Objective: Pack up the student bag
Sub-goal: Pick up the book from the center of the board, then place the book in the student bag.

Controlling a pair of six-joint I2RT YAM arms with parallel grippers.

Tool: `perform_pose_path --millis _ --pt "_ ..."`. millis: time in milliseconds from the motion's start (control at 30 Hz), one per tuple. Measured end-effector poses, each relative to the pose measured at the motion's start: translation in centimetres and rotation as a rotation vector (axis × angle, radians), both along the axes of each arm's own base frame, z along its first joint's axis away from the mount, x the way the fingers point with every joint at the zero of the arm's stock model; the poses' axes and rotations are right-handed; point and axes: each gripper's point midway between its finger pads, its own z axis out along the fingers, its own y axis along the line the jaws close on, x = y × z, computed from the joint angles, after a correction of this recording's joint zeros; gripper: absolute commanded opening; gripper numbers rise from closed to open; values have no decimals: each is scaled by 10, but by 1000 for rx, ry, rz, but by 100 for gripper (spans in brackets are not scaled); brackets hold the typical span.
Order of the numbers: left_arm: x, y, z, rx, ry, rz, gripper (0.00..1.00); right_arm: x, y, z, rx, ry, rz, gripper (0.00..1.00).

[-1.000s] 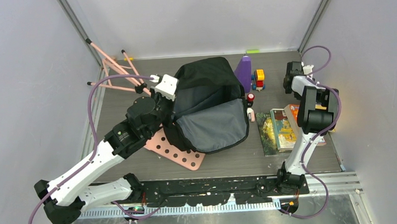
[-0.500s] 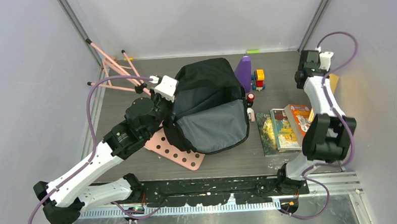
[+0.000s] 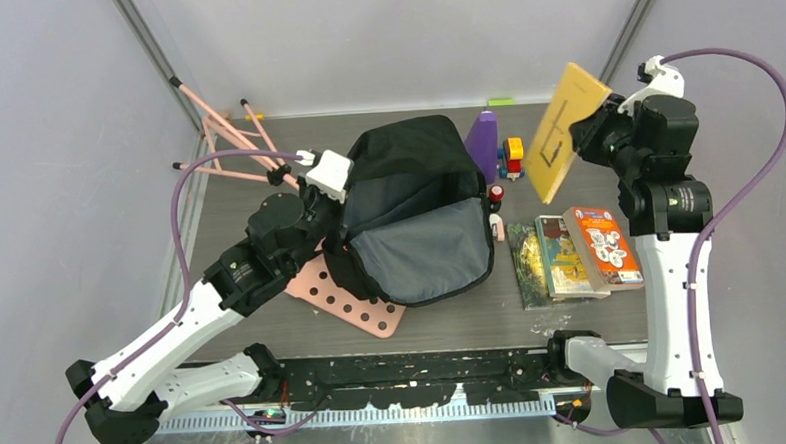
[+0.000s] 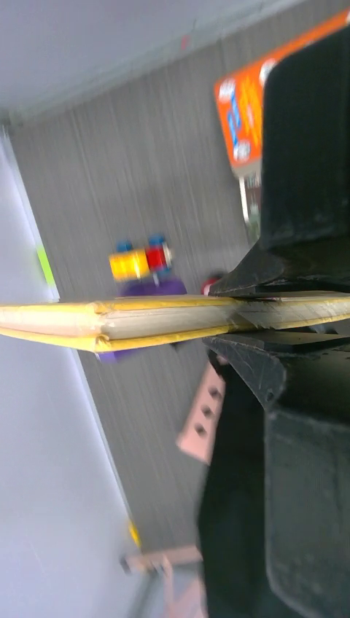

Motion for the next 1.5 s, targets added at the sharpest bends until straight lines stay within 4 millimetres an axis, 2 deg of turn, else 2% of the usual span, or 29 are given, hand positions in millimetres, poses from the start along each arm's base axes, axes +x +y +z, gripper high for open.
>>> perform_pose_path --millis 233,367,533,600,800,1000,1233,1500 --pt "7 4 -1 -6 17 20 2 -22 84 34 175 -71 423 0" --pt "11 7 -2 -18 34 25 2 -48 117 63 220 -162 632 0" --pt "13 9 -1 -32 41 26 2 -83 147 116 219 -358 869 0" --pt "14 10 -1 -34 41 25 2 -96 156 131 210 -415 949 0" --pt "13 8 -2 -38 52 6 2 -122 176 156 188 -523 1171 0" --pt "13 7 -2 -67 73 -9 1 -119 187 146 189 -510 1296 0" --pt "12 5 -2 -77 80 -30 1 -91 207 109 230 -413 1408 0" --pt "10 5 0 -81 82 -49 1 -57 221 61 153 -352 1471 0"
